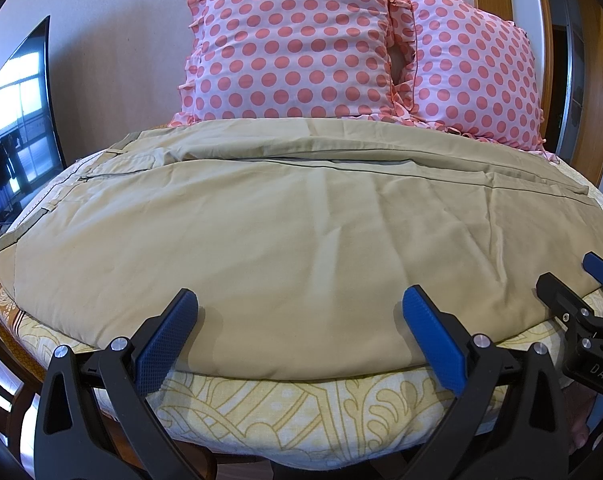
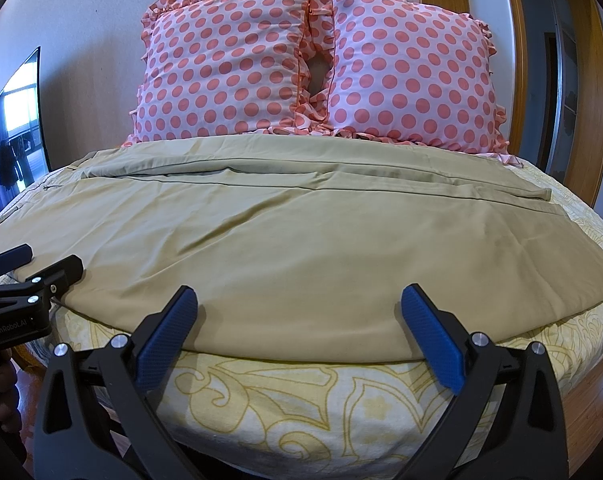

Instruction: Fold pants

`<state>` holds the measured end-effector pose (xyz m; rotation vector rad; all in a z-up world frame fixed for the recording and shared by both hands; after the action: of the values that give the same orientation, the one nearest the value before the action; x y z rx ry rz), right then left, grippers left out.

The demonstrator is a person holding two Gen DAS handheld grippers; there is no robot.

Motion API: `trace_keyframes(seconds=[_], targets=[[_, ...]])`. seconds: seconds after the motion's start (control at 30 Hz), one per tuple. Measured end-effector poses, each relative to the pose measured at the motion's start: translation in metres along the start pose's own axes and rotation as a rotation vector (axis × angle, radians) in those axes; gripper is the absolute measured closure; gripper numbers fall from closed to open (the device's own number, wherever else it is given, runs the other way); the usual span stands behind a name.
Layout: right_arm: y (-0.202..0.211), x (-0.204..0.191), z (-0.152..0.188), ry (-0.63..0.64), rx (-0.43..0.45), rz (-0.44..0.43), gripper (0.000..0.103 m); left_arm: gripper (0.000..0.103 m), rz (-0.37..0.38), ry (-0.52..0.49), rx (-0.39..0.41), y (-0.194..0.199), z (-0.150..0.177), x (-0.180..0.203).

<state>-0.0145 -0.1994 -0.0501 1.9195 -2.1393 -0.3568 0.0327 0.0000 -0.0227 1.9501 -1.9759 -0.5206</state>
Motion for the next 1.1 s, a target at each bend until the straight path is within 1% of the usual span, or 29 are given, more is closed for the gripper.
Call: trace_keyframes(seconds=[0.73,0.83,0.9,0.97,1.0,1.07,1.1], targets=[[0.000,-0.002,0.001,0.000,0.003,0.000,0.002,0.001,0.000,0.000,0.002,0.000,0.000,0.000],[-0.002,-0.002,-0.001,0.006,-0.020,-0.017,0.002,0.001,0.002,-0.001,0.002,0.000,0.000,0.000],[-0.007,0.004,-0.010,-0.001,-0.066,-0.034,0.002,0.001,0.013,-0.003,-0.008,0.000,-0.001,-0.001],[-0.006,0.023,-0.030,-0.040,-0.062,-0.019,0.002,0.001,0.024,-0.002,-0.030,-0.002,-0.006,-0.003],[-0.007,0.041,-0.049,-0.073,-0.041,-0.001,0.002,0.001,0.026,0.002,-0.038,-0.005,-0.010,-0.007],[-0.013,0.066,-0.074,-0.106,-0.022,0.034,0.002,0.001,0.026,0.023,-0.020,-0.005,-0.020,-0.013],[-0.022,0.090,-0.095,-0.140,-0.027,0.078,0.002,0.001,0.029,0.040,-0.007,-0.005,-0.028,-0.018]])
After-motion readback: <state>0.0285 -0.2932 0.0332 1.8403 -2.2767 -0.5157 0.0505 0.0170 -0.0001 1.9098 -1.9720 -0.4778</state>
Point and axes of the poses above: each gripper's, at about its wrist camera, not at the fingertips, and y roughly against the way its jaws point, x to its right, z to its underside, the point moved 4 cm from there along -y, roughly the way its jaws point, and after that the axes turned 7 degrees about x, right-handed, at the moved point
